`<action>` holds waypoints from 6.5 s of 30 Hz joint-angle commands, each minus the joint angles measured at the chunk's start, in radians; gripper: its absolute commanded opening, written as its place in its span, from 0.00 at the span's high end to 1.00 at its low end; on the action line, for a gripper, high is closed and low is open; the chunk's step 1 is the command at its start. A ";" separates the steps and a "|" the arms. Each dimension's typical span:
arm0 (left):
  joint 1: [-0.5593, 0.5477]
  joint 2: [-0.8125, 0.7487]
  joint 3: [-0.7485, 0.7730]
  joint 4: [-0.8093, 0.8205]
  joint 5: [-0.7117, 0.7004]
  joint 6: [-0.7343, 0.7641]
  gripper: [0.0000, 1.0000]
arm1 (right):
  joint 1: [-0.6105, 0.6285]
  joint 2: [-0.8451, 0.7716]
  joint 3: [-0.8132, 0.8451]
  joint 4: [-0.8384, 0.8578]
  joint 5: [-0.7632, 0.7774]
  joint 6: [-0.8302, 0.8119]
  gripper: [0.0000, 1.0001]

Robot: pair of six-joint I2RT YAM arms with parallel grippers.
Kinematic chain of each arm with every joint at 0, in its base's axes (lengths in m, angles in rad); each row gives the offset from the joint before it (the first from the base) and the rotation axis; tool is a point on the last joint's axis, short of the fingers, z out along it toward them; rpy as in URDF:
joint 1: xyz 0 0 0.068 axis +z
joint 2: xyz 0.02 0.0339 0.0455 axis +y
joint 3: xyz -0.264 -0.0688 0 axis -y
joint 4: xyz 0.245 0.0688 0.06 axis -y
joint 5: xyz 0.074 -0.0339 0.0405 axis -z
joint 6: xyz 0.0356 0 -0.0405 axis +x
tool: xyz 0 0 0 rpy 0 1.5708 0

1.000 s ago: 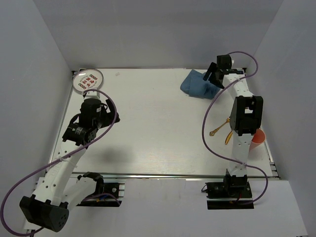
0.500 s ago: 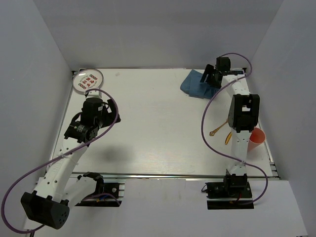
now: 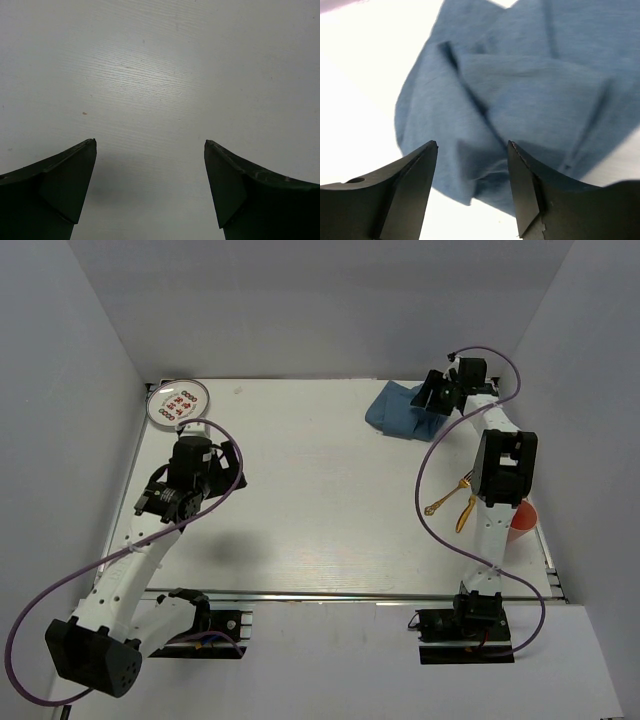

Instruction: Set the dinner table for one person

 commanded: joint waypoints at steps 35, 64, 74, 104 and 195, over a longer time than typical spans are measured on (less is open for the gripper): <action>-0.001 -0.012 0.009 0.004 0.021 0.011 0.02 | 0.536 -0.478 -0.693 0.428 -0.402 -0.112 0.53; -0.001 0.008 0.008 -0.002 0.033 0.009 0.02 | 0.453 -0.248 -0.425 0.257 0.107 -0.056 0.19; -0.001 0.011 0.009 -0.002 0.032 0.009 0.02 | 0.448 -0.231 -0.463 0.238 -0.026 -0.067 0.30; -0.001 0.020 0.009 -0.004 0.032 0.009 0.02 | 0.457 -0.160 -0.345 0.152 -0.008 -0.052 0.44; 0.068 1.507 1.127 -0.028 -0.082 -0.247 1.00 | 0.730 -0.721 -1.260 0.459 0.194 0.450 0.36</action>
